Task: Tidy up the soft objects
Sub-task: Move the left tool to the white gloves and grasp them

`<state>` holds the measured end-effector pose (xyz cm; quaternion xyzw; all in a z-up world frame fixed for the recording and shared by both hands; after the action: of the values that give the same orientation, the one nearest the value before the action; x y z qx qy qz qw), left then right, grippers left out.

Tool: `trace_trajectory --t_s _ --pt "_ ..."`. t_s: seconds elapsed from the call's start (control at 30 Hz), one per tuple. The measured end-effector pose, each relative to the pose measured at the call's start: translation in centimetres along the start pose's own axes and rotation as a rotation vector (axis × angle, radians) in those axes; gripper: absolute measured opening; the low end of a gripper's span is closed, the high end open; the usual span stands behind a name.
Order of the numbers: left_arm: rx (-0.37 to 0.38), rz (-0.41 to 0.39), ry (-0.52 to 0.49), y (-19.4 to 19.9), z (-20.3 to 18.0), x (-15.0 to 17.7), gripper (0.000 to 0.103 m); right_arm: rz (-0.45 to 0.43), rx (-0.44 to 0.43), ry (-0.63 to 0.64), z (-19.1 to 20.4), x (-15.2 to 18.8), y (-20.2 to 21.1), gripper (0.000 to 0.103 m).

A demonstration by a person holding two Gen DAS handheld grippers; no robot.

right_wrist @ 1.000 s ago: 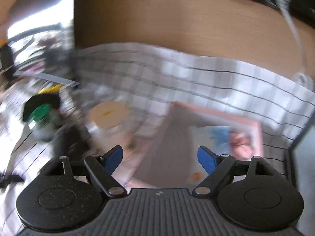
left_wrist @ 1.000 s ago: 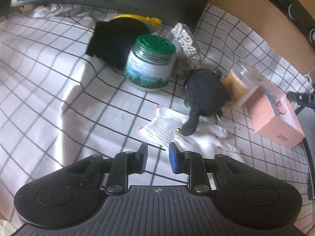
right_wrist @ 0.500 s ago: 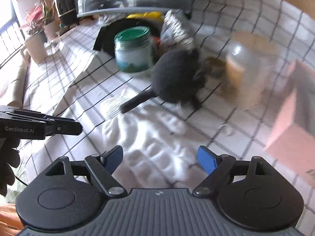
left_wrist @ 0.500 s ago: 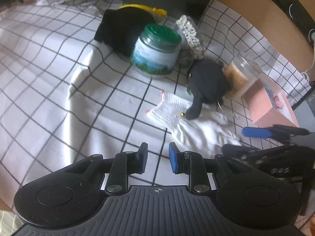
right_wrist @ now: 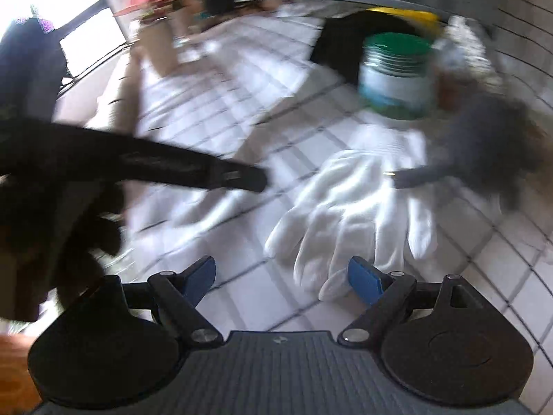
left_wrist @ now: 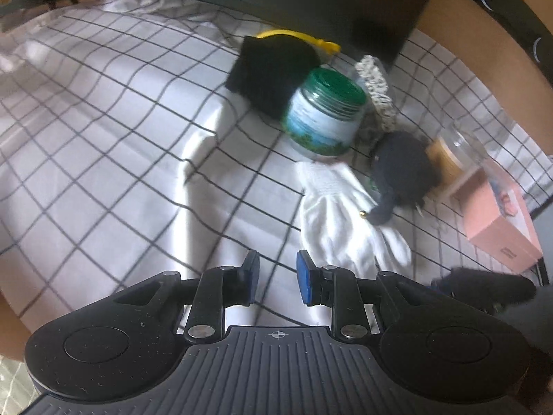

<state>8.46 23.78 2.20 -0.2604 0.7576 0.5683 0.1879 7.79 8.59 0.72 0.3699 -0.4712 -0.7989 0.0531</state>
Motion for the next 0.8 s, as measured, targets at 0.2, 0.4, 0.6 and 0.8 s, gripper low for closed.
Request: trace_trajectory --t_s 0.2,0.4,0.6,0.8 --pt "-0.018 -0.023 -0.083 -0.8 -2.7 -1.3 0.026 -0.038 0.097 0.017 -1.5 1.0 3.9 0.085" --pt "0.015 -0.041 -0.244 -3.4 -9.1 -2.0 0.026 -0.101 0.310 -0.126 -7.3 2.6 8.3 0.085" --pt "-0.090 -0.024 -0.444 -5.7 -12.3 -0.4 0.029 -0.130 0.479 -0.245 -11.4 4.4 9.8 0.085" --pt "-0.154 0.003 -0.392 -5.3 -8.8 -0.1 0.034 -0.116 0.507 -0.345 -13.5 5.8 9.2 0.085"
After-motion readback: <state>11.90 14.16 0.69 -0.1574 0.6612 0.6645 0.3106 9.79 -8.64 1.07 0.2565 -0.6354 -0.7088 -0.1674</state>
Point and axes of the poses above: each gripper's, at about its wrist camera, not at the fingertips, and y roughly against the way its jaws point, z to its left, x to its underside, the point moved 3 cm from there along -y, roughly the way its jaws point, and after that the axes turned 2 degrees about -y, right-handed, at the moved point
